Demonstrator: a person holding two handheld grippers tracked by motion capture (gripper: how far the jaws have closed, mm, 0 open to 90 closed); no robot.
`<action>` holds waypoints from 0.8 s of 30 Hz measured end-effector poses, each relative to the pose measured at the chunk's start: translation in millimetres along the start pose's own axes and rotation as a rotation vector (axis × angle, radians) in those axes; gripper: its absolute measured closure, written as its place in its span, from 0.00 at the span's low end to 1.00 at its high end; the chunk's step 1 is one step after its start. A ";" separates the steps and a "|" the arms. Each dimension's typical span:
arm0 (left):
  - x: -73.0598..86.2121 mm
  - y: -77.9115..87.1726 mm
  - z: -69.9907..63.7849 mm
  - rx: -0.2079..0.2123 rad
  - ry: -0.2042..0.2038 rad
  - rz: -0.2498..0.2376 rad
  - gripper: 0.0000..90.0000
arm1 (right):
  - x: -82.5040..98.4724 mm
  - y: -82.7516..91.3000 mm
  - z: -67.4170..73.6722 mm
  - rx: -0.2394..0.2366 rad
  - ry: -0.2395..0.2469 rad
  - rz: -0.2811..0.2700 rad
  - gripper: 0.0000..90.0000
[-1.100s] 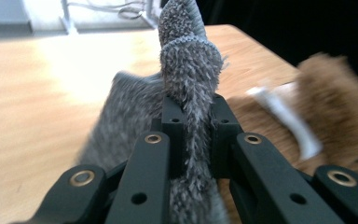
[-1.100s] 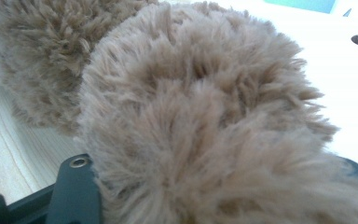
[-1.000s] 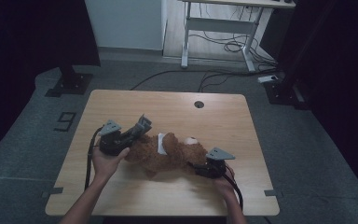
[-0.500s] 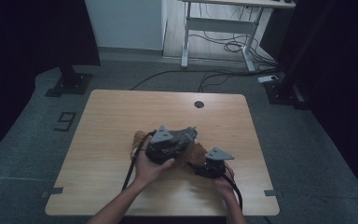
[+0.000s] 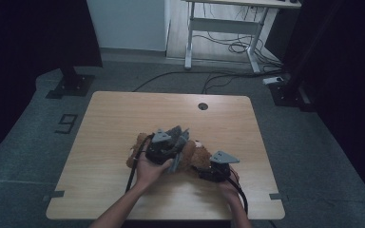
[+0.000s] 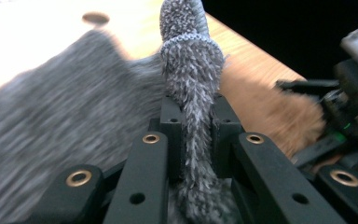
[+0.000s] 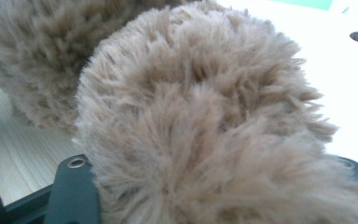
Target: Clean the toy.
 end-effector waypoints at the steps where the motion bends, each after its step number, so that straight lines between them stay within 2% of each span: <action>1: 3.1 2.9 3.5 0.005 0.020 -0.006 0.88 | -0.2 -0.4 0.5 -0.001 0.000 0.000 0.39; 4: 6.0 11.2 6.1 0.001 0.005 -0.023 0.88 | -1.3 -1.4 3.7 0.008 0.019 0.007 0.39; 6: 5.7 17.8 9.3 -0.007 0.002 -0.030 0.88 | -0.8 -0.9 3.4 0.010 0.012 0.007 0.39; 11: 4.1 41.3 29.1 -0.070 0.014 -0.052 0.88 | -0.2 -0.4 3.4 0.011 0.010 0.003 0.39; 15: 12.1 61.6 58.5 -0.127 0.073 -0.040 0.88 | 0.4 0.0 3.7 0.013 0.012 0.000 0.38; 17: 21.0 68.9 71.5 -0.140 0.104 -0.025 0.87 | 0.4 0.3 3.8 0.015 0.010 0.002 0.36; 20: 34.3 75.8 82.6 -0.153 0.123 -0.009 0.87 | 0.6 0.4 5.1 0.020 0.012 0.000 0.33; 24: 41.4 83.5 94.8 -0.185 0.131 0.001 0.87 | 0.9 1.2 6.1 0.022 0.017 -0.001 0.33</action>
Point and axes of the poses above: each handheld gripper's, and its own axes: y roughly backward along the jaws, x roughly out of its underside, z roughly to its left, the point moved 1 cm from there along -y, roughly forward along the jaws, and after that the axes turned 13 degrees about -z, right-handed, at the moved point
